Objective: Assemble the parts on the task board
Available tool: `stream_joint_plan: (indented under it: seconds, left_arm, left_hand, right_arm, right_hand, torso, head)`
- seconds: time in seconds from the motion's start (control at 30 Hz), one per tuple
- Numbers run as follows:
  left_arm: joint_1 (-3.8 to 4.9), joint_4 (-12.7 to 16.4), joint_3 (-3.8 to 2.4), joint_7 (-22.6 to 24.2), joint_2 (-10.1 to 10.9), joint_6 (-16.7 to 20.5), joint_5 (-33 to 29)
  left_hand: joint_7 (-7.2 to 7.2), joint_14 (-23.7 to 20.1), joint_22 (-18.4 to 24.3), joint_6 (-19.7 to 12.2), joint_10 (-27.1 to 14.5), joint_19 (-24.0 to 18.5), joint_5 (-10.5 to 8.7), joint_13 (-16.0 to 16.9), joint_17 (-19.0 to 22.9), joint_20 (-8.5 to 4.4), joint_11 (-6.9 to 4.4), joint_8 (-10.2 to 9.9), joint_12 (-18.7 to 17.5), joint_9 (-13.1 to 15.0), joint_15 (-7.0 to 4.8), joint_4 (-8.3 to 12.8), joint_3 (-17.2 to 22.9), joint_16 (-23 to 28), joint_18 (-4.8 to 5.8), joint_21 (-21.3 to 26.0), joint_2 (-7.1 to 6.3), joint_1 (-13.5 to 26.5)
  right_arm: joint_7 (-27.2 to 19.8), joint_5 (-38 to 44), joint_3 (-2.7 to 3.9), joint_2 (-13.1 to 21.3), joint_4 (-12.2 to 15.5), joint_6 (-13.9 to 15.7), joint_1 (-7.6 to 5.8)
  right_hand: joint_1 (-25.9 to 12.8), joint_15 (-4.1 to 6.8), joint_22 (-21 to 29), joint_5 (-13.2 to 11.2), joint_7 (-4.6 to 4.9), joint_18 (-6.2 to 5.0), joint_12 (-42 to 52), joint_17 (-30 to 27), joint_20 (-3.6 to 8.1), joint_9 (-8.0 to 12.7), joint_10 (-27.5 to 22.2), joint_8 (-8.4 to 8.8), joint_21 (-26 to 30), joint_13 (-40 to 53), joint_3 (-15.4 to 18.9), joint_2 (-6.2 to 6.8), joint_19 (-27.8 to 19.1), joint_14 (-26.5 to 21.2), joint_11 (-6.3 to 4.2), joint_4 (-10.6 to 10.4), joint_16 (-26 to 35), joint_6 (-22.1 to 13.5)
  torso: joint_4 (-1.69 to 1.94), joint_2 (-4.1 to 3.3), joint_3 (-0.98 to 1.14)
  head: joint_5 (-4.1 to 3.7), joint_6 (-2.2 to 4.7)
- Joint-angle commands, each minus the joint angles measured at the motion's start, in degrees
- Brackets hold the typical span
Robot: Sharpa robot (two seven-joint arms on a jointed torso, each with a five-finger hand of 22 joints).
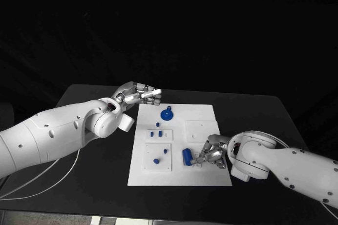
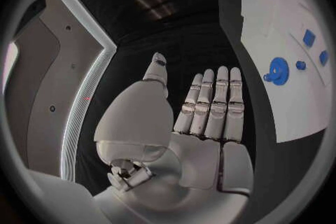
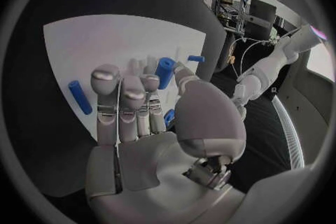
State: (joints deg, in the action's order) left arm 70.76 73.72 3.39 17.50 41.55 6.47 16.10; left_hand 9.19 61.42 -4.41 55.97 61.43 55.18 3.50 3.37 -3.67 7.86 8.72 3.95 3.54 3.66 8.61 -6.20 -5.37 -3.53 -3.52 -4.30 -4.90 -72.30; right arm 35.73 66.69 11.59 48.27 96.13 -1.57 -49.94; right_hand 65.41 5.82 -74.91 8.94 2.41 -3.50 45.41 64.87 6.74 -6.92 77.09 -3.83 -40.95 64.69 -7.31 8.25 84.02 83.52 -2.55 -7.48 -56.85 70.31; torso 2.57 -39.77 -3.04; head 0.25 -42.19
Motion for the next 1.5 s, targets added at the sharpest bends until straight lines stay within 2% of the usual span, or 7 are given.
stream_joint_plan:
  seconds: [0.03,0.13,0.3,0.63,0.97,1.27,1.5]
  left_arm:
    - [0.02,0.09,-0.03,0.33,-0.07,-0.37,0.27]
    - [0.02,0.09,-0.03,0.33,-0.11,-0.33,0.29]
    - [0.02,0.07,-0.03,0.24,-0.14,-0.31,0.32]
    - [0.02,0.07,-0.02,0.13,-0.06,-0.34,0.33]
    - [0.03,0.07,-0.01,0.07,-0.08,-0.33,0.34]
    - [0.03,0.08,-0.01,0.29,-0.08,-0.09,0.34]
    - [0.03,0.15,-0.01,1.07,0.04,0.66,0.17]
  left_hand:
    - [0.07,-0.09,0.04,-0.23,-0.37,0.45,0.38,0.05,0.05,0.10,0.08,0.15,-0.13,-0.07,0.13,-0.25,-0.18,0.06,0.35,-0.19,0.17,0.46]
    - [0.09,-0.10,0.05,-0.26,-0.35,0.42,0.40,0.05,0.05,0.10,0.07,0.13,-0.12,-0.08,0.13,-0.20,-0.22,0.07,0.35,-0.18,0.35,0.56]
    - [0.08,-0.17,0.05,-0.23,-0.31,0.40,0.39,0.05,0.05,0.11,0.07,0.15,-0.13,-0.07,0.14,-0.17,-0.23,0.08,0.36,-0.17,0.44,0.60]
    - [0.08,-0.23,0.05,-0.26,-0.31,0.39,0.39,0.05,0.05,0.13,0.07,0.14,-0.12,-0.07,0.16,-0.12,-0.26,0.07,0.34,-0.17,0.53,0.68]
    - [0.08,-0.23,0.05,-0.25,-0.28,0.38,0.44,0.05,0.05,0.14,0.06,0.14,-0.11,-0.08,0.16,0.10,-0.28,0.07,0.33,-0.17,0.67,0.65]
    - [0.07,-0.18,0.04,-0.24,-0.26,0.42,0.42,0.05,0.05,0.12,0.05,0.15,-0.11,-0.07,0.15,0.31,-0.31,0.06,0.31,-0.20,0.76,0.71]
    - [0.01,0.06,0.03,-0.06,0.09,0.52,0.49,0.06,0.04,0.05,-0.04,0.18,-0.11,-0.07,0.06,0.96,-0.43,0.05,0.34,-0.24,1.27,0.81]
  right_arm:
    - [-0.05,0.43,0.01,-0.32,-0.14,-0.90,0.05]
    - [0.73,1.34,0.01,-0.83,-0.53,0.18,0.05]
    - [1.52,2.45,-0.01,-1.69,-1.40,1.04,0.05]
    - [1.94,2.77,-0.06,-2.67,-2.25,0.66,0.06]
    - [2.30,2.64,-0.19,-2.95,-2.60,-0.31,0.06]
    - [0.50,2.70,-0.12,-1.59,-1.93,4.08,0.07]
    - [-0.93,2.14,3.34,1.63,-1.64,4.86,0.05]
  right_hand:
    - [-0.08,-0.14,-4.98,0.12,0.10,0.08,0.38,-0.02,0.22,0.10,0.11,0.19,-0.16,-0.05,-0.49,-0.75,2.94,0.21,0.09,0.34,-0.33,0.32]
    - [-1.11,-0.08,-5.00,-2.60,-0.08,0.12,0.67,-0.01,0.25,0.17,0.33,0.18,-0.34,0.06,-4.90,-0.96,2.99,0.24,0.05,0.27,-0.47,0.60]
    - [-1.27,-0.06,-4.99,-2.97,-0.19,0.18,0.99,-0.06,0.28,0.21,0.51,0.17,-0.42,0.24,-6.79,-1.30,2.95,0.22,-0.06,1.63,-0.56,0.79]
    - [-1.63,-0.06,-5.03,-2.58,-0.20,0.23,1.02,-0.07,0.28,0.24,0.54,0.17,-0.64,0.27,-7.16,-1.16,2.98,0.24,-0.07,1.97,-0.65,0.81]
    - [-1.03,-0.03,-5.03,-0.80,-0.24,0.28,0.92,-0.16,0.31,0.47,0.41,0.18,-0.60,0.28,-7.46,-1.34,2.94,0.20,-0.11,5.26,-0.62,0.77]
    - [-1.10,-0.02,-5.04,-1.45,-0.11,0.26,1.56,-0.23,0.36,0.21,0.59,0.18,-0.76,0.73,-7.52,-0.86,3.02,0.21,-0.06,5.26,-0.60,0.44]
    - [-0.04,-0.13,-5.08,-1.72,0.26,0.13,3.44,-0.26,0.24,-0.06,1.03,0.17,-1.00,1.92,-7.58,-0.25,3.05,0.22,0.13,5.04,-0.70,-0.77]
  torso:
    - [-0.02,0.01,-0.03]
    - [0.02,0.02,-0.06]
    - [0.03,0.05,-0.06]
    - [0.00,0.05,-0.10]
    - [-0.04,0.06,-0.04]
    - [-0.06,0.02,0.10]
    - [-0.22,0.02,0.09]
  head:
    - [0.01,-0.06]
    - [0.00,-0.16]
    - [0.07,-0.28]
    - [0.12,-0.53]
    - [0.20,-0.62]
    - [-0.07,-0.28]
    - [-0.66,0.16]
